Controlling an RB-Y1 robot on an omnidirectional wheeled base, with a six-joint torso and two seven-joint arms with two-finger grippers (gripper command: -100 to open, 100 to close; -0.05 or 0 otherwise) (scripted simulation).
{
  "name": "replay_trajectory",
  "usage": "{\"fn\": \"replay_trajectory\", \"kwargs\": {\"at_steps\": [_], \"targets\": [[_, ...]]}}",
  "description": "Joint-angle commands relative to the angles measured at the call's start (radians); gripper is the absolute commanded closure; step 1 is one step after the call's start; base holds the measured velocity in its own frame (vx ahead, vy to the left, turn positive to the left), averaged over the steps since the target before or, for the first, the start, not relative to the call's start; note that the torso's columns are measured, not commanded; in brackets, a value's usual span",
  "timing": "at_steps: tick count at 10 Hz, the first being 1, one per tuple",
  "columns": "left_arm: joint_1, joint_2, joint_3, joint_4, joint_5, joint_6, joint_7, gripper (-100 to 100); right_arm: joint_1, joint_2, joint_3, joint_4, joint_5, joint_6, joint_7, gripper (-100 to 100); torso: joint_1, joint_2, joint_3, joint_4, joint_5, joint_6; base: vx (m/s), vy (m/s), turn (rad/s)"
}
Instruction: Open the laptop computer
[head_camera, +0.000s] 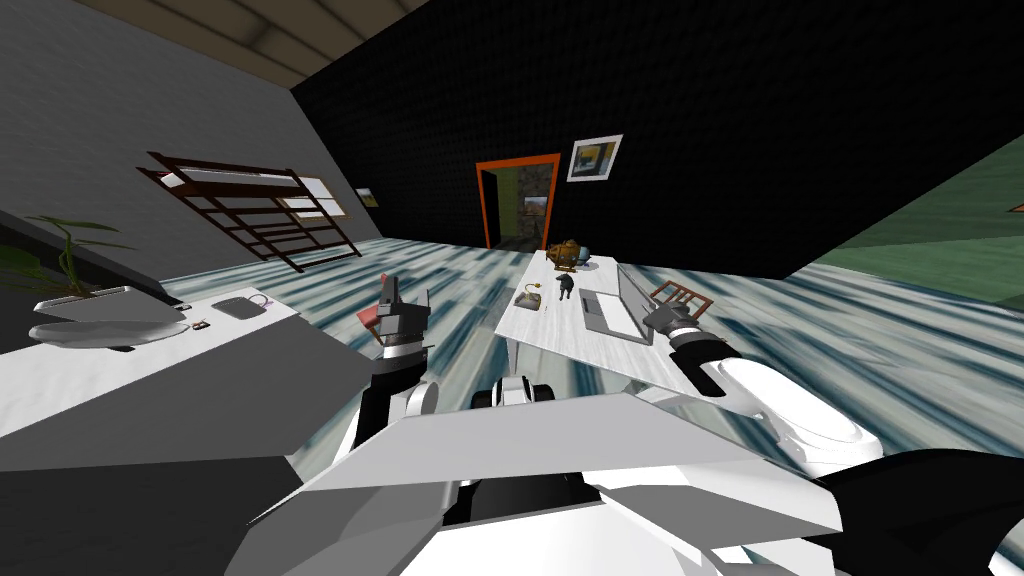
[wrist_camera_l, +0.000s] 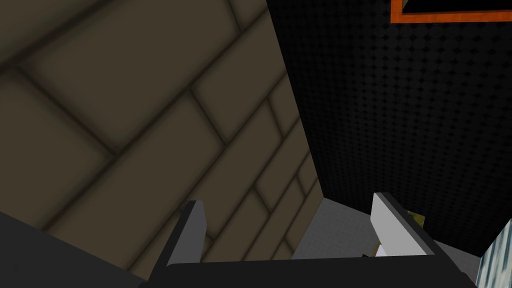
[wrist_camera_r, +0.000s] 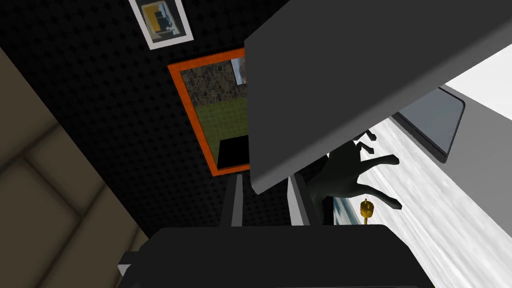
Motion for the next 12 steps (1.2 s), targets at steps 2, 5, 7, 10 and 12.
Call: {"fn": "replay_trajectory", "kwargs": {"at_steps": [2, 5, 7, 10, 12], "targets": [[0.0, 0.0, 0.0, 0.0, 0.0, 0.0, 0.0, 0, 0.029, -0.02, 0.017, 0.024, 0.095, 0.045, -0.079, 100, -0.001, -0.005, -0.003, -0.002, -0.001, -0.001, 0.031, 0.049, -0.003], [0.0, 0.0, 0.0, 0.0, 0.0, 0.0, 0.0, 0, 0.057, -0.041, 0.034, 0.049, 0.187, 0.09, -0.158, 100, 0.004, -0.005, -0.003, -0.001, 0.001, -0.003, 0.031, 0.032, 0.018], [0.0, 0.0, 0.0, 0.0, 0.0, 0.0, 0.0, 0, 0.086, -0.061, 0.052, 0.073, 0.24, 0.134, -0.217, 100, 0.006, -0.004, -0.002, -0.001, 0.001, -0.002, 0.034, 0.05, 0.034], [0.0, 0.0, 0.0, 0.0, 0.0, 0.0, 0.0, 0, 0.115, -0.081, 0.069, 0.097, 0.307, 0.179, -0.278, 100, 0.006, -0.001, -0.001, 0.001, 0.004, -0.003, 0.027, 0.019, 0.012], [0.0, 0.0, 0.0, 0.0, 0.0, 0.0, 0.0, 0, 0.115, -0.081, 0.069, 0.097, 0.366, 0.179, -0.316, 100, 0.007, -0.004, -0.003, 0.0, 0.003, -0.003, 0.027, 0.041, 0.008]]}}
